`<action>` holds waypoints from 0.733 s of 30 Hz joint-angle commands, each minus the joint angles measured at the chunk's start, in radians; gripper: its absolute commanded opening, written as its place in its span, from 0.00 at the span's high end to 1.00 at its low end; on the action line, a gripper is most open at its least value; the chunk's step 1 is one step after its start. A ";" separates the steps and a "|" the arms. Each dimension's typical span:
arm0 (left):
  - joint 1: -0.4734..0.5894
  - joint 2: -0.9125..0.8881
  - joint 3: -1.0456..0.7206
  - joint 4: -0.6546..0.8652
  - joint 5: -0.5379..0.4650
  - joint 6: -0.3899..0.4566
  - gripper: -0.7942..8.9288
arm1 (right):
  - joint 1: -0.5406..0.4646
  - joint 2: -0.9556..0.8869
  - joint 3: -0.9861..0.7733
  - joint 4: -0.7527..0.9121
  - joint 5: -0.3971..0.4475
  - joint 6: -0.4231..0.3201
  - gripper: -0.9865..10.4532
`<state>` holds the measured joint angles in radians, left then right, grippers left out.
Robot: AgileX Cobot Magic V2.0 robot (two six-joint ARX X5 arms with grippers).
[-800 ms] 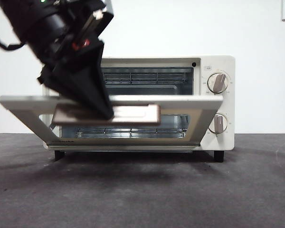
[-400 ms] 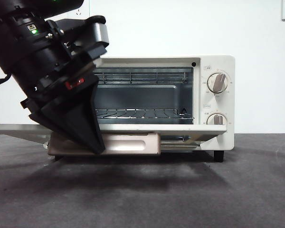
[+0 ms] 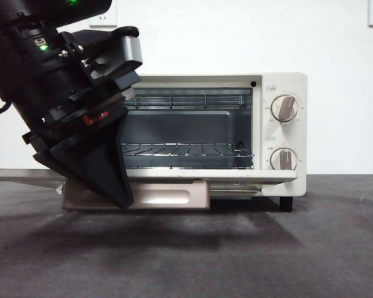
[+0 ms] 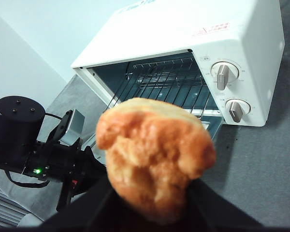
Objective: The left arm flap open the oven, the right arm pick bread and place it into oven, the left arm flap close the oven
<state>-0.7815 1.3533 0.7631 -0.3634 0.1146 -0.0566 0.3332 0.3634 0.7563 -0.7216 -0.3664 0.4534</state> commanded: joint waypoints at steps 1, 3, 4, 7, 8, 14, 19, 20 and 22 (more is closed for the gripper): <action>-0.003 0.012 0.012 0.038 -0.026 -0.013 0.90 | 0.004 0.000 0.011 0.011 -0.001 0.000 0.79; -0.008 0.012 0.012 0.027 -0.008 -0.013 0.90 | 0.004 0.000 0.011 0.011 0.000 -0.002 0.79; -0.010 0.012 0.012 0.020 -0.001 -0.013 0.90 | 0.004 0.000 0.011 0.011 0.000 -0.002 0.79; -0.018 0.012 0.013 -0.013 0.010 -0.013 0.90 | 0.004 0.000 0.011 0.011 0.000 -0.009 0.79; -0.019 0.012 0.013 -0.023 0.016 -0.013 0.90 | 0.004 0.000 0.011 0.011 0.000 -0.011 0.79; -0.025 -0.038 0.018 -0.055 0.068 -0.014 0.90 | 0.005 0.010 0.011 0.012 -0.037 -0.012 0.80; -0.025 -0.170 0.034 -0.131 0.068 -0.016 0.90 | 0.005 0.081 0.011 0.030 -0.103 -0.012 0.80; -0.024 -0.209 0.037 -0.149 0.067 -0.016 0.90 | 0.006 0.105 0.011 0.044 -0.124 -0.014 0.80; -0.024 -0.282 0.044 -0.183 0.059 -0.016 0.90 | 0.015 0.151 0.011 0.080 -0.155 -0.014 0.80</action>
<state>-0.7967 1.0916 0.7860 -0.5423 0.1787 -0.0700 0.3405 0.4957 0.7563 -0.6643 -0.5102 0.4492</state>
